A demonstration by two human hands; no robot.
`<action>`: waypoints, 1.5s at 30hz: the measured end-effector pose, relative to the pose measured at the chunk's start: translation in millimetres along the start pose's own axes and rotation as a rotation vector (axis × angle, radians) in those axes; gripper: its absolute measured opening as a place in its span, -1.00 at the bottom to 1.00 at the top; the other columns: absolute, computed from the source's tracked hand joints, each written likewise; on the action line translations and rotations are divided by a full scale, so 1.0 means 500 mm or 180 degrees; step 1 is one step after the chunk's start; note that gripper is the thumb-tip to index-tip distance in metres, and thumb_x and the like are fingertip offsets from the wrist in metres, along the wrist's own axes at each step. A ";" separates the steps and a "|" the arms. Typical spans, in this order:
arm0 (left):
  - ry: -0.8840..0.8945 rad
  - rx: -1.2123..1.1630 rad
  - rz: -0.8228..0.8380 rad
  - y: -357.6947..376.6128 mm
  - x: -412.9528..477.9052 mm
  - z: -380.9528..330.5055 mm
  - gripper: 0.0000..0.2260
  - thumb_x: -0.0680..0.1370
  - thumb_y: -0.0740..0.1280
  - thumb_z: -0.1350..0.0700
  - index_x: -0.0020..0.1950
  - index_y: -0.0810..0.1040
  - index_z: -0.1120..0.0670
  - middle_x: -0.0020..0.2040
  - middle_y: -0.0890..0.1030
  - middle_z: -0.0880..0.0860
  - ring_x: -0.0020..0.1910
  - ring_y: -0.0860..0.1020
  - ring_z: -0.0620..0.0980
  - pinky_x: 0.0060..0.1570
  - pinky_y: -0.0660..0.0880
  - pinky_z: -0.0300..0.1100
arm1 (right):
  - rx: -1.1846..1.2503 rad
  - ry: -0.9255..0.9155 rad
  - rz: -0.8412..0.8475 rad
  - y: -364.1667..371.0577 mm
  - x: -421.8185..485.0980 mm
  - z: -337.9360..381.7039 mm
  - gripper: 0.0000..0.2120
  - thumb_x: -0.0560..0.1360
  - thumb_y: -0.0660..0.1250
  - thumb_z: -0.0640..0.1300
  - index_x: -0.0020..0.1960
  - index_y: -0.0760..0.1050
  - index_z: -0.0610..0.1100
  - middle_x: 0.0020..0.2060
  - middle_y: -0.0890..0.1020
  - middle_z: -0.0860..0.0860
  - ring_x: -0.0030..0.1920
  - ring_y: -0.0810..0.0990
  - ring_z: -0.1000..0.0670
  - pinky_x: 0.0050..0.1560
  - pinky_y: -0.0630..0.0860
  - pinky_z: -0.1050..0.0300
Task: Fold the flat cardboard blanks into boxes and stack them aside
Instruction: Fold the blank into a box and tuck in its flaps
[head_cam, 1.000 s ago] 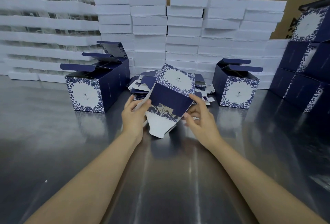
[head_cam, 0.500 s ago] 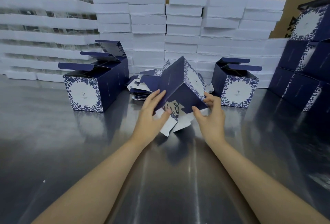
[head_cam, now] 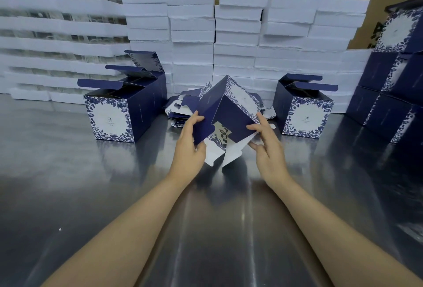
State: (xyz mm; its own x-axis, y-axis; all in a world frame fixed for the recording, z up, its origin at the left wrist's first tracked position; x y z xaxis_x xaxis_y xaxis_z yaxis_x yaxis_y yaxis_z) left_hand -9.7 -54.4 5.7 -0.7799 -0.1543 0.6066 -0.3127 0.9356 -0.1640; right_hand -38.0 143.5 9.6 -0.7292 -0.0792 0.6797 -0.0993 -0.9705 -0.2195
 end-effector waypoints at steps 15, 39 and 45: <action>0.0075 0.0660 0.0417 0.012 -0.005 0.011 -0.54 0.44 0.19 0.44 0.27 0.55 0.12 0.52 0.18 -0.05 -0.09 0.45 -0.39 -0.22 0.35 -0.48 | -0.0737 -0.0406 -0.0047 -0.027 0.004 -0.002 -0.55 0.38 0.11 -0.59 0.07 0.61 -0.25 0.44 0.30 -0.02 0.47 0.26 0.02 0.40 0.32 0.08; 0.0448 0.0892 0.0682 0.005 -0.012 -0.006 -0.56 0.49 0.14 0.38 0.36 0.47 0.27 0.55 0.12 -0.11 0.39 0.07 -0.53 0.23 0.09 -0.62 | -0.1166 -0.0357 -0.0120 -0.022 0.005 -0.017 -0.90 0.51 0.39 -0.28 -0.16 0.53 -0.16 0.35 0.26 -0.11 0.28 0.23 0.36 0.27 0.26 0.39; 0.0953 0.0613 0.0833 0.005 -0.020 -0.039 -0.60 0.62 0.12 0.16 0.45 0.39 0.13 0.56 0.16 -0.03 0.53 0.14 -0.14 0.47 0.13 -0.22 | -0.0630 -0.0215 -0.0725 -0.031 0.007 -0.016 -0.81 0.45 0.46 -0.23 -0.15 0.50 0.01 0.21 0.33 0.01 0.22 0.39 0.22 0.09 0.40 0.40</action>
State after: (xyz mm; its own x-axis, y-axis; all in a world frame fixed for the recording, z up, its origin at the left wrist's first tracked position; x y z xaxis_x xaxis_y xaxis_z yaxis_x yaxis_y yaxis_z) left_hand 8.1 -44.1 14.3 -0.6635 0.2053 0.7194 -0.2430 0.8504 -0.4667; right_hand -44.6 160.3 9.7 -0.6270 0.1140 0.7706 -0.3897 -0.9025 -0.1836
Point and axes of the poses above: each hand's wrist, its own x-axis towards the middle knuckle, its own y-axis out of the palm, z = x × y, the point moved 1 cm from there along x, towards the middle knuckle
